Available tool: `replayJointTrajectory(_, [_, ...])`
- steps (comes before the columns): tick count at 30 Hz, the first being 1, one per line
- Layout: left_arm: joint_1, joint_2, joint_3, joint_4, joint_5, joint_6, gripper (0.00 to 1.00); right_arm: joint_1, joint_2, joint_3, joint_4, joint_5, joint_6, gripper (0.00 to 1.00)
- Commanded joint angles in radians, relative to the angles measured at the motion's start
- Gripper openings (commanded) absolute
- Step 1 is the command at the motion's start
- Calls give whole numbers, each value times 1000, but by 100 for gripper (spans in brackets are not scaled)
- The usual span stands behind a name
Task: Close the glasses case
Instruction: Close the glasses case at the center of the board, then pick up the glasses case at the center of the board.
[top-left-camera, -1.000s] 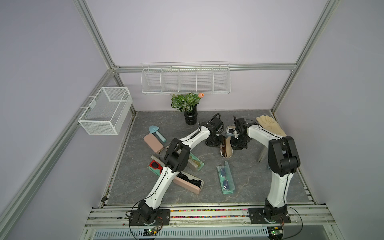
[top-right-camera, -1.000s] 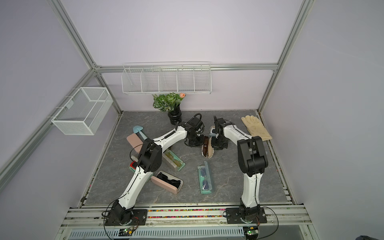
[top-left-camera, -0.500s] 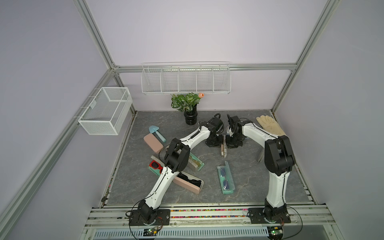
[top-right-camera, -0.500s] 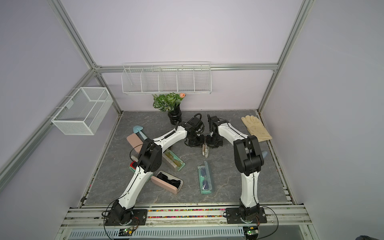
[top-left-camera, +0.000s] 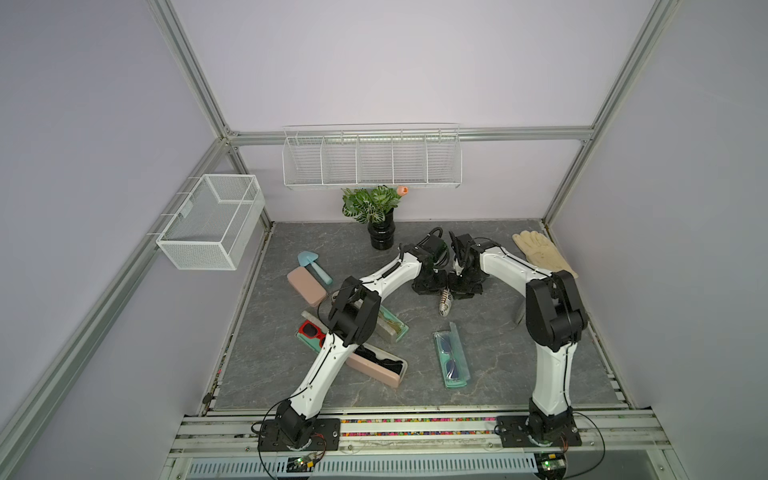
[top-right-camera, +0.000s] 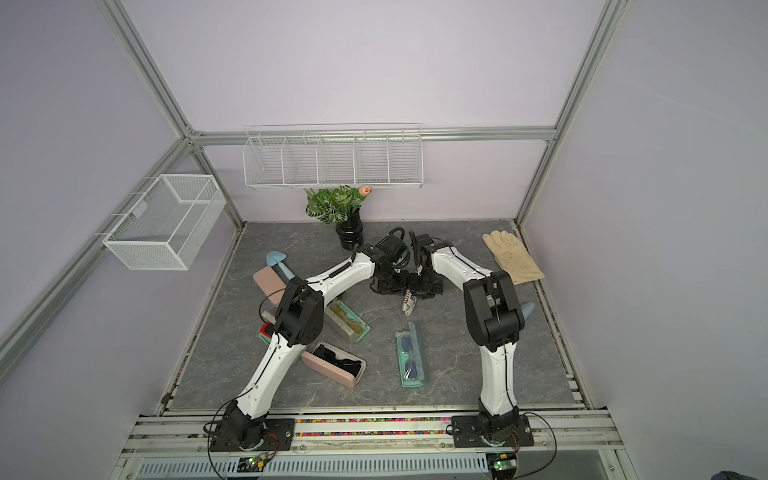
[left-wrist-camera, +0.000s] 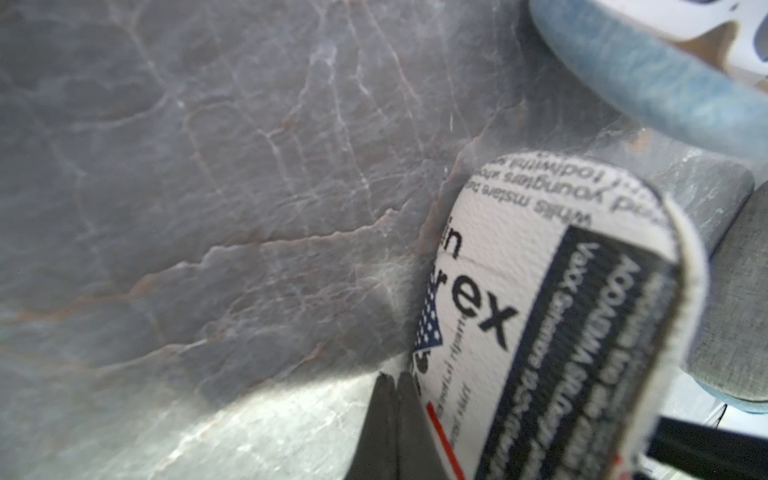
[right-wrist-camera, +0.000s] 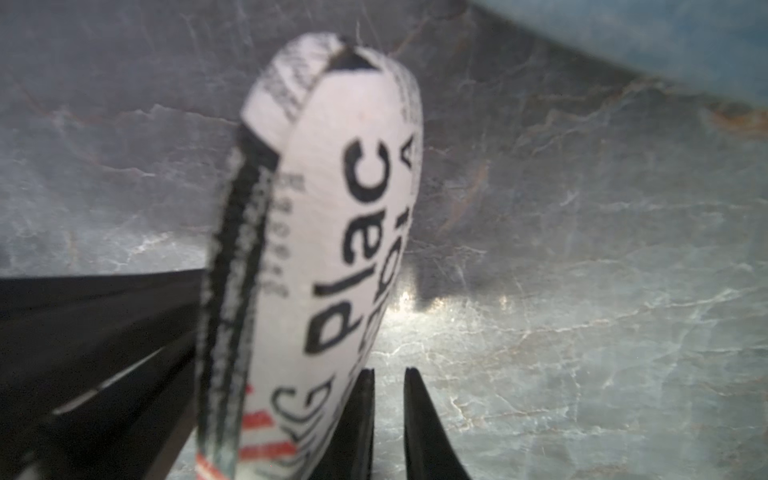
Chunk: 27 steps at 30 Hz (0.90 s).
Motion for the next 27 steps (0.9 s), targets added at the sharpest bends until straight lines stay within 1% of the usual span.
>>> replayJointTrajectory(1, [-27, -75, -28, 50, 48, -7, 0, 19, -46, -40, 32, 6, 20, 19])
replayJointTrajectory(5, [-23, -116, -83, 77, 42, -7, 0, 18, -95, -91, 37, 39, 32, 20])
replayJointTrajectory(8, [-15, -150, -123, 95, 38, -10, 0, 16, -137, -120, 36, 62, 43, 24])
replayJointTrajectory(11, [-5, -180, -165, 114, 35, -10, 0, 12, -180, -145, 28, 84, 58, 31])
replayJointTrajectory(15, [12, -236, -241, 149, 32, -17, 0, 13, -246, -174, 23, 106, 82, 43])
replayJointTrajectory(19, [30, -284, -301, 170, 25, -16, 0, 12, -300, -169, -9, 128, 96, 57])
replayJointTrajectory(25, [57, -352, -388, 204, 17, -21, 0, 18, -341, -147, -24, 105, 105, 69])
replayJointTrajectory(27, [65, -367, -409, 210, 14, -21, 0, 20, -337, -137, -26, 91, 105, 70])
